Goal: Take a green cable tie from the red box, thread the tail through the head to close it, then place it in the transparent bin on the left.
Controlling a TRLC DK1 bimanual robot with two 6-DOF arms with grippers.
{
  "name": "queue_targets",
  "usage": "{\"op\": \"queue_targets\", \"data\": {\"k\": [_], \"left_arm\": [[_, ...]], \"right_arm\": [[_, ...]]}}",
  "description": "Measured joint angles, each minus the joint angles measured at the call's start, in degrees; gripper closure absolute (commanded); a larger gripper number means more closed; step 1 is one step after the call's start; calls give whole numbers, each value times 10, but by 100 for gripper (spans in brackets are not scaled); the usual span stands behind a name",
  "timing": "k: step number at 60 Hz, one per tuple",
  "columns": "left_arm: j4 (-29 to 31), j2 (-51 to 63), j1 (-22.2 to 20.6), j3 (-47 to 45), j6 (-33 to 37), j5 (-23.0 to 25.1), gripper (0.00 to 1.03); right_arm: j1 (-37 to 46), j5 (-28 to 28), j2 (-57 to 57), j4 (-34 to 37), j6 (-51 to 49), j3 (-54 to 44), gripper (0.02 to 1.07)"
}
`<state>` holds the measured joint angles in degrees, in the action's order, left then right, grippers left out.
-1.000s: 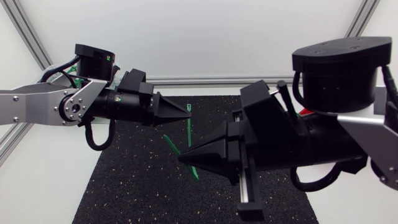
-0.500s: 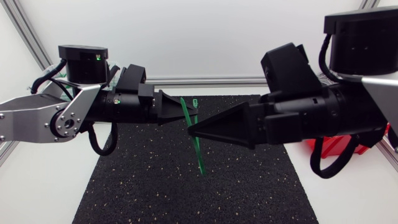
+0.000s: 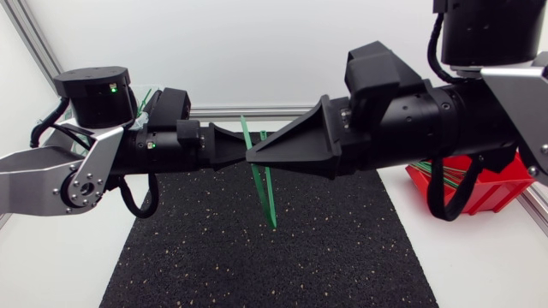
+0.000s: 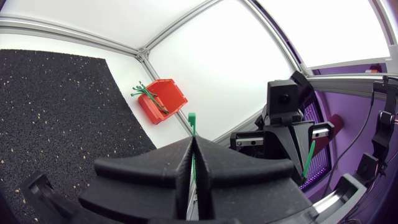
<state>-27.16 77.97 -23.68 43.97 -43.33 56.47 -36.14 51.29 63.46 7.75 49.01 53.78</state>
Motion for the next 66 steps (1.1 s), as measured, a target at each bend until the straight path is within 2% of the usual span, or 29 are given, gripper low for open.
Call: {"op": "queue_targets", "data": {"k": [11,17,26,36,55,66], "left_arm": [[-14,-11,0,-15,-2,-5,100],[-19,-33,-3,-26,-4,-24,100],[-24,-101,-49,-47,-4,-67,100],[-28,-143,-87,-51,-4,-102,100],[-27,-156,-93,-69,1,-144,100],[-28,-170,-101,-69,13,-150,100]], "right_arm": [[23,25,0,0,117,0,102],[25,37,0,6,157,5,102],[25,58,0,43,210,30,102],[24,60,-1,89,244,49,102],[25,66,-35,154,293,80,101],[25,68,-33,195,301,105,101]]}}
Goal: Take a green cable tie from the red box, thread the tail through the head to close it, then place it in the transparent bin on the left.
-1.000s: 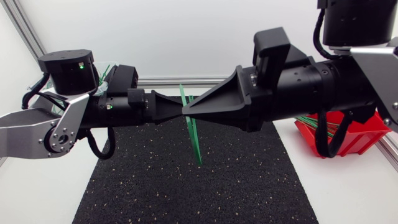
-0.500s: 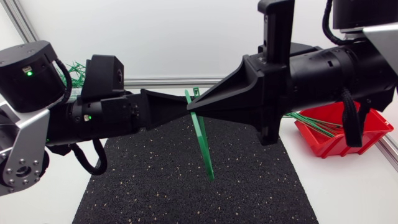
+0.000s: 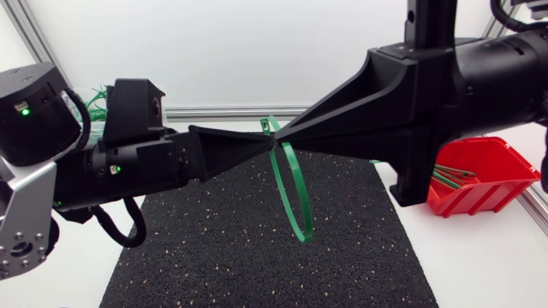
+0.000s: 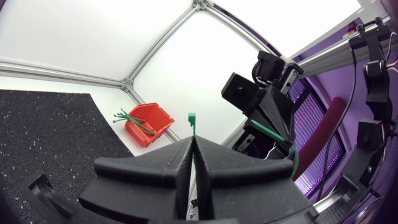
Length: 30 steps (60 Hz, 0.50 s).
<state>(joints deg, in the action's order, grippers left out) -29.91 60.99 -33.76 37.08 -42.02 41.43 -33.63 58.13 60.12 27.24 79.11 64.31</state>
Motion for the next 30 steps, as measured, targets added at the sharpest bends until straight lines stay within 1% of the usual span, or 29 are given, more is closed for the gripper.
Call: {"op": "queue_targets", "data": {"k": [19,30], "left_arm": [[0,-5,-6,0,46,-5,100],[0,-15,-15,-1,65,-26,100]], "right_arm": [[0,2,22,22,3,14,101],[4,2,33,22,4,14,102]]}}
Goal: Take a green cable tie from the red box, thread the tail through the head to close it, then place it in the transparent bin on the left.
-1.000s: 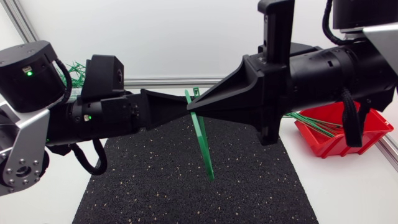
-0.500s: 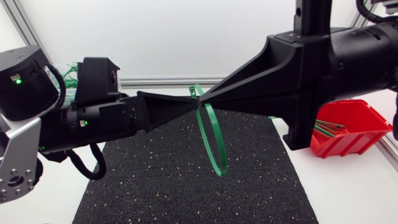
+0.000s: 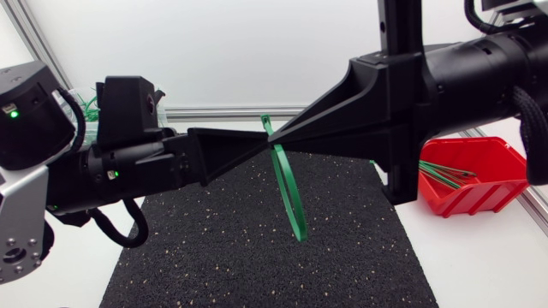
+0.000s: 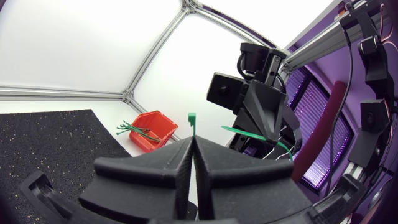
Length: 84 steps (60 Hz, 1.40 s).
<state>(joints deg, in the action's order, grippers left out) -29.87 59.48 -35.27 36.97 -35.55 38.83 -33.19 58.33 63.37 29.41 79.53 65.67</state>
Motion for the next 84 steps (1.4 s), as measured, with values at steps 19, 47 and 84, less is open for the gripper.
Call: {"op": "queue_targets", "data": {"k": [19,47,84], "left_arm": [[0,-26,-24,-7,11,-21,100],[0,-32,-28,-15,11,-24,100],[4,-32,-28,-15,11,-30,100]], "right_arm": [[3,0,0,-3,0,0,102],[3,0,-7,-14,0,0,101],[3,0,-7,-42,13,-18,102]]}}
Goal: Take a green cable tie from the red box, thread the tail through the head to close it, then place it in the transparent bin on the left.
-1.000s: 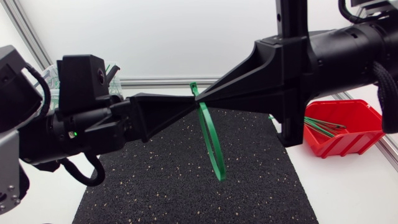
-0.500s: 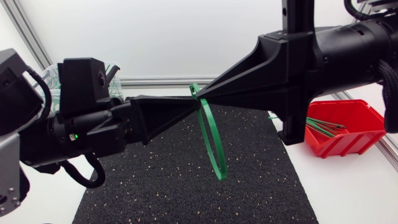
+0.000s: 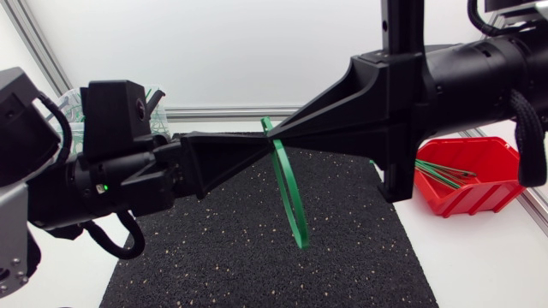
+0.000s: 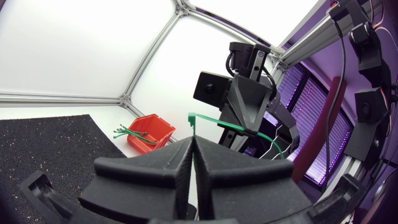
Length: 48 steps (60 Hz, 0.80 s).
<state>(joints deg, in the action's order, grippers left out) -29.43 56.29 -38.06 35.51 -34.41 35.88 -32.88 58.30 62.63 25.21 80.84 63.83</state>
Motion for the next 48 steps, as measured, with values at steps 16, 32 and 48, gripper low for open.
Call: {"op": "queue_targets", "data": {"k": [16,32,48], "left_arm": [[0,0,0,0,0,0,100],[0,1,4,0,0,0,100],[0,6,7,0,0,0,100]], "right_arm": [[0,0,0,-10,0,-3,101],[0,0,-8,-10,2,-10,101],[0,0,-9,-17,4,-21,101]]}}
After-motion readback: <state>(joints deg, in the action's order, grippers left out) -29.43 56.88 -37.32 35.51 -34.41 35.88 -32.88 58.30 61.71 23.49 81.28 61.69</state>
